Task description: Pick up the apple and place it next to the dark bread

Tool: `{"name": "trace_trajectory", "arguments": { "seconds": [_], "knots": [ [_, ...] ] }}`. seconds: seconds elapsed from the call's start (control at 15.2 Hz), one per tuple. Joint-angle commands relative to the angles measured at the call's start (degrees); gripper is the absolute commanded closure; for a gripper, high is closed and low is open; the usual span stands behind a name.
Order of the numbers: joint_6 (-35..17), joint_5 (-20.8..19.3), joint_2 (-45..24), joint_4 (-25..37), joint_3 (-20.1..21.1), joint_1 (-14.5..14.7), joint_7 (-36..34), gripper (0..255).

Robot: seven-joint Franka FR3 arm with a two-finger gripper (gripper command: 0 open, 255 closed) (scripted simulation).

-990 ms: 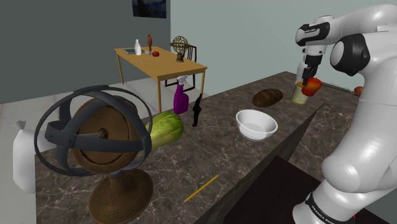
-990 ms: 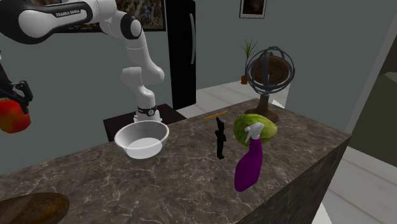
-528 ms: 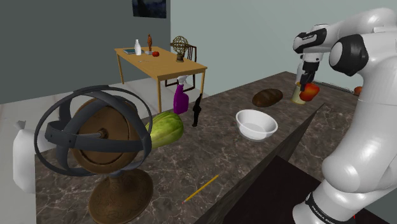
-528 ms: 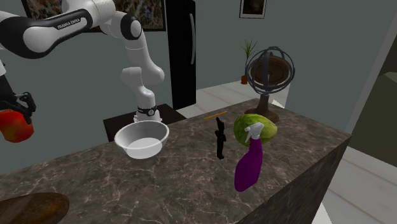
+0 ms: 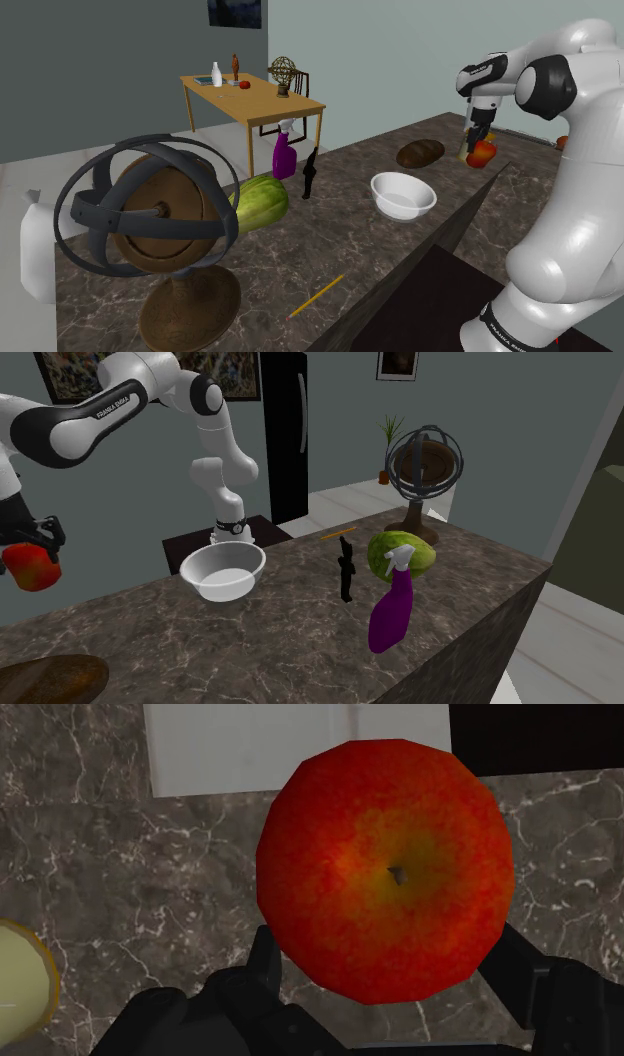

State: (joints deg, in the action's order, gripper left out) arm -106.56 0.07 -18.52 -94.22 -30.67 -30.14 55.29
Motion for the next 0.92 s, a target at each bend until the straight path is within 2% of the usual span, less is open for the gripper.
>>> {"name": "trace_trajectory", "arguments": {
  "seconds": [0.0,0.86],
  "knots": [
    [-1.47,0.28,-0.58,-0.92,0.12,-0.09,-0.01,255],
    [-10.22,1.90,-4.00,-6.63,0.93,-0.58,0.04,255]
  ]
}}
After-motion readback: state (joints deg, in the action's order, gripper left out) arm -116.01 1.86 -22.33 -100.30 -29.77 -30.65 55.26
